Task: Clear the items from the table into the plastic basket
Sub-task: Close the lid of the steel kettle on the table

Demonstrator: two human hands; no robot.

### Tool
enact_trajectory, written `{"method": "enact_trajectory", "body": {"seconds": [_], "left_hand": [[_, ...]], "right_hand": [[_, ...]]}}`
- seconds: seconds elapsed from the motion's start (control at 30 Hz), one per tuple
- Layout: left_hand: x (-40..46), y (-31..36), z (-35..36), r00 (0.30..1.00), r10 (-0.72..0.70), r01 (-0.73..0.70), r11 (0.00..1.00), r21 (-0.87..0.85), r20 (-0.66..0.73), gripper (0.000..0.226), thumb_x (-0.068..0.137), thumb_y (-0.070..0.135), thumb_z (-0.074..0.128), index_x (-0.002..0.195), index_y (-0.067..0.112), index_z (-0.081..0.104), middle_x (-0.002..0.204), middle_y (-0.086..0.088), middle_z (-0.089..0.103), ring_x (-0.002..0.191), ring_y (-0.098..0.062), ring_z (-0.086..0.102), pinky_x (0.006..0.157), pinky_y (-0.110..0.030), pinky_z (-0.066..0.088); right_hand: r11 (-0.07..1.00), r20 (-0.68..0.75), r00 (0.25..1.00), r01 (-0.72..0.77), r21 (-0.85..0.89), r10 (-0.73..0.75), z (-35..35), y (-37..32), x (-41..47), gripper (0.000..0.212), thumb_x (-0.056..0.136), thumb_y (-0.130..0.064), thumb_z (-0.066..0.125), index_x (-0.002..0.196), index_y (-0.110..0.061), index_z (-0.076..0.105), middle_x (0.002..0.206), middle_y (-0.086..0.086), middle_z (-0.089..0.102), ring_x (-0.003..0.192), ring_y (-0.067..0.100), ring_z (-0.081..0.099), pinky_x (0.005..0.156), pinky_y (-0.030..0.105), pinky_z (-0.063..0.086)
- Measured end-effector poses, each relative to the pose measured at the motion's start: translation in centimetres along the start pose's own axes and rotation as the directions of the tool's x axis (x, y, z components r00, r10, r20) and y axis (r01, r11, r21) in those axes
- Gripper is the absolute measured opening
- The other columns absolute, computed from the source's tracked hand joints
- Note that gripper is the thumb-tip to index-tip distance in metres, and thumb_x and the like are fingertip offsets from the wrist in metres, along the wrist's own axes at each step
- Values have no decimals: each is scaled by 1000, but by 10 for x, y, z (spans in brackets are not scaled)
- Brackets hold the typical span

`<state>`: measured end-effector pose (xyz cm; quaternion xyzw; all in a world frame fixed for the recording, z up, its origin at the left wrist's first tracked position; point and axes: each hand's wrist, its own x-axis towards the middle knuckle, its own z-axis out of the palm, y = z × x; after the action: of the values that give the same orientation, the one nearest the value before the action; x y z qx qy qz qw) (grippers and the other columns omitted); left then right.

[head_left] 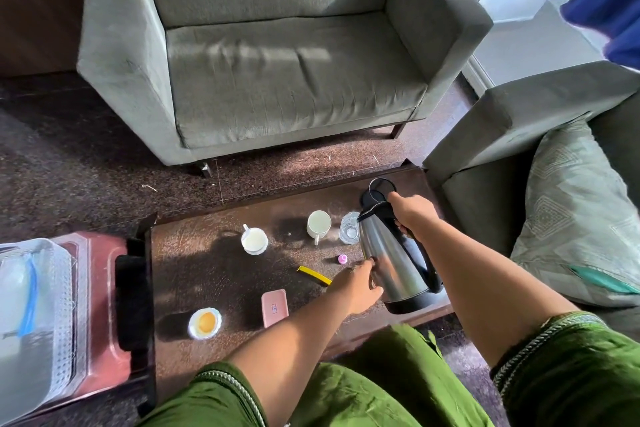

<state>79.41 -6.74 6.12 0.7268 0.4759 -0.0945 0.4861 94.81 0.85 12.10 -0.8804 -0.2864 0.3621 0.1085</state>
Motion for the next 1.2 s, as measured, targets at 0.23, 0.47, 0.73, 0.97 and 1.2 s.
{"method": "enact_trajectory", "body": {"seconds": [0.23, 0.47, 0.73, 0.97, 1.2], "left_hand": [[-1, 1, 0, 1000, 15, -15, 1000, -17, 0, 60, 90, 38, 58, 143, 21, 36, 138, -5, 54, 123, -30, 53, 98, -38, 46], [-1, -1, -4, 1000, 14, -14, 999, -31, 0, 61, 90, 37, 57, 144, 21, 34, 134, -5, 58, 117, -29, 57, 92, -37, 49], [-1, -2, -4, 1000, -3, 4, 999, -44, 10, 62, 90, 38, 58, 144, 21, 34, 131, -6, 59, 114, -29, 58, 88, -36, 49], [0, -2, -3, 1000, -8, 8, 999, -42, 22, 61, 91, 38, 58, 144, 19, 34, 137, -7, 55, 120, -30, 55, 95, -38, 47], [2, -3, -1, 1000, -8, 8, 1000, -26, 3, 60, 91, 39, 56, 144, 20, 34, 134, -9, 57, 119, -32, 55, 93, -38, 47]], "right_hand": [[1000, -10, 1000, 5, -19, -5, 1, 0, -1, 50, 82, -47, 44, 66, -4, 66, 54, 8, 64, 47, 25, 59, 60, 32, 53], [1000, -3, 1000, 4, -13, -4, 1, 0, 0, 48, 82, -45, 44, 67, -3, 64, 53, 9, 61, 43, 24, 55, 48, 25, 45], [999, -8, 1000, 13, -45, -14, 3, 1, 1, 49, 82, -44, 43, 63, -4, 64, 51, 8, 61, 43, 24, 56, 49, 25, 45], [998, -1, 1000, 5, -63, -5, 5, 2, 4, 52, 82, -46, 43, 79, -1, 68, 53, 8, 63, 41, 23, 56, 47, 24, 44], [996, -4, 1000, 11, -84, -11, 5, 2, 4, 53, 83, -47, 42, 84, -1, 67, 54, 7, 64, 41, 23, 57, 46, 23, 42]]}}
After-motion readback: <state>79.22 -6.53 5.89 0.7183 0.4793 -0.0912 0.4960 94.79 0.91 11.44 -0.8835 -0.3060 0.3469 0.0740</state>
